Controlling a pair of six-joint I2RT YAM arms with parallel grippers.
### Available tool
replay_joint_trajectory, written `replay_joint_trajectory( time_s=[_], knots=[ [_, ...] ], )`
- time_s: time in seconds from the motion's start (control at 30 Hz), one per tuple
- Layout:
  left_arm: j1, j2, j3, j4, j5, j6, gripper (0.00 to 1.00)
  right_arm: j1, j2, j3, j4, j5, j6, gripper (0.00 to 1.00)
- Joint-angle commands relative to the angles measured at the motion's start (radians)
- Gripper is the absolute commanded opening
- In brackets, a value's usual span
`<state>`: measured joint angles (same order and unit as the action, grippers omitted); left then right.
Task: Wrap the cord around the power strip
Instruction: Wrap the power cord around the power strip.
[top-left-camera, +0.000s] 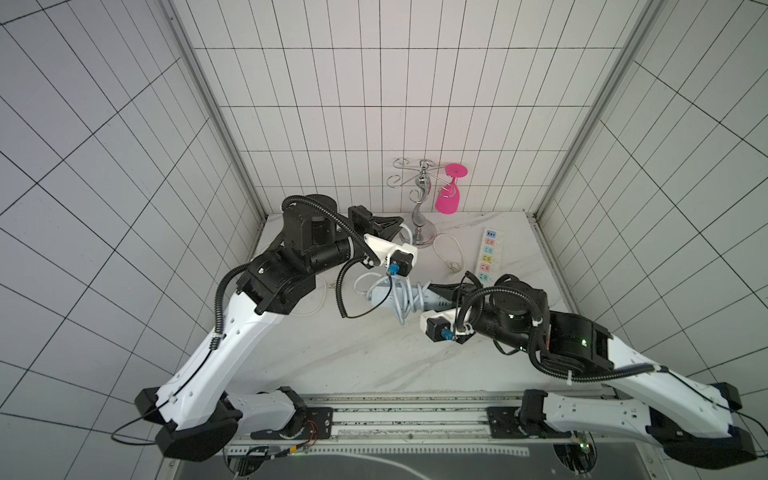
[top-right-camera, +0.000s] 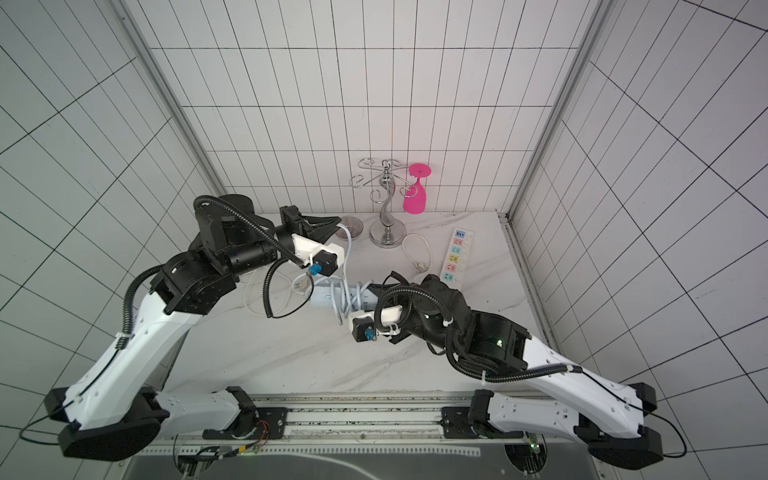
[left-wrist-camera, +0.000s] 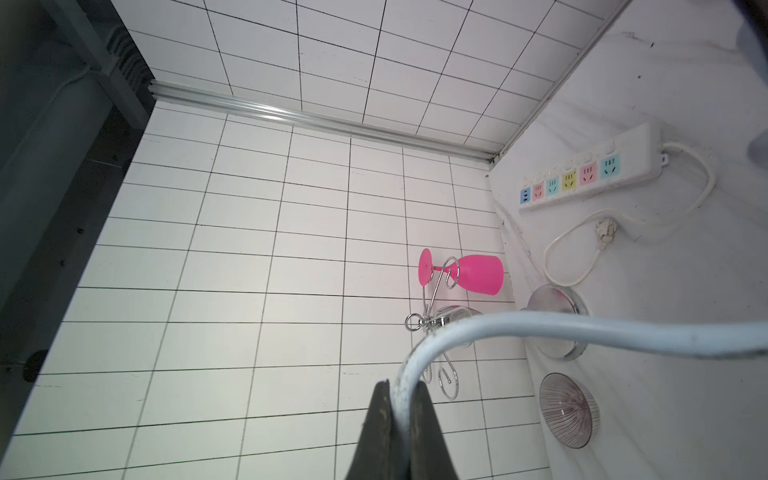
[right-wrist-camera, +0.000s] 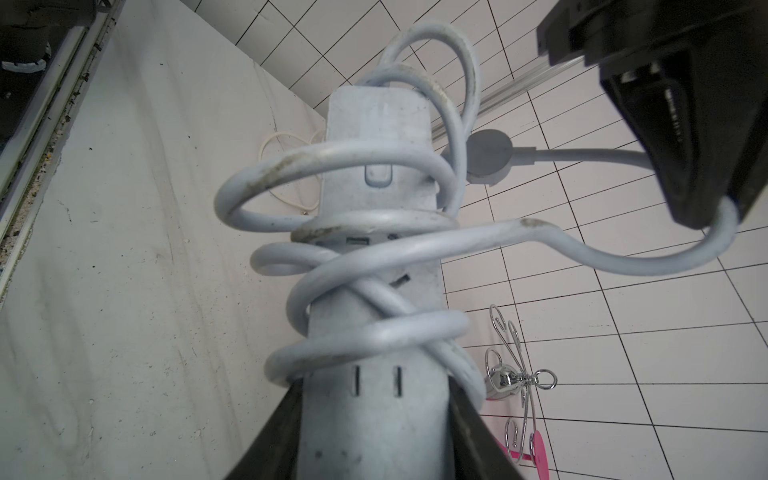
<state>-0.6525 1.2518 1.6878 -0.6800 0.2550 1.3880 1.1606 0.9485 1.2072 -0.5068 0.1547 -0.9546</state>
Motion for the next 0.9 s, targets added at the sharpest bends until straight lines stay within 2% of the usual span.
replay_joint_trajectory(
  time_s=[0.0,0.17,0.33,0.53,0.7,0.87],
  knots=[
    [0.082,-0.02,-0.037,0.154,0.097,-0.179,0.0,0.036,-0.035,0.094,-0.02,-0.107,-0.037,0.0],
    [0.152,-0.05,-0.153,0.176,0.232,-0.322,0.0,0.038,-0.053,0.09,0.027,-0.129,-0.047,0.0],
    [0.242,-0.114,-0.283,0.285,0.382,-0.472,0.0,0.039,-0.072,0.09,0.064,-0.145,-0.049,0.0],
    [0.277,-0.136,-0.375,0.38,0.499,-0.599,0.0,0.039,-0.074,0.065,0.194,-0.143,-0.094,0.0],
    [0.291,-0.164,-0.472,0.475,0.542,-0.672,0.0,0.038,-0.083,-0.007,0.397,-0.126,-0.118,0.0],
    [0.319,-0.201,-0.549,0.578,0.582,-0.757,0.0,0.037,-0.082,-0.078,0.63,-0.037,-0.143,0.0]
  ],
)
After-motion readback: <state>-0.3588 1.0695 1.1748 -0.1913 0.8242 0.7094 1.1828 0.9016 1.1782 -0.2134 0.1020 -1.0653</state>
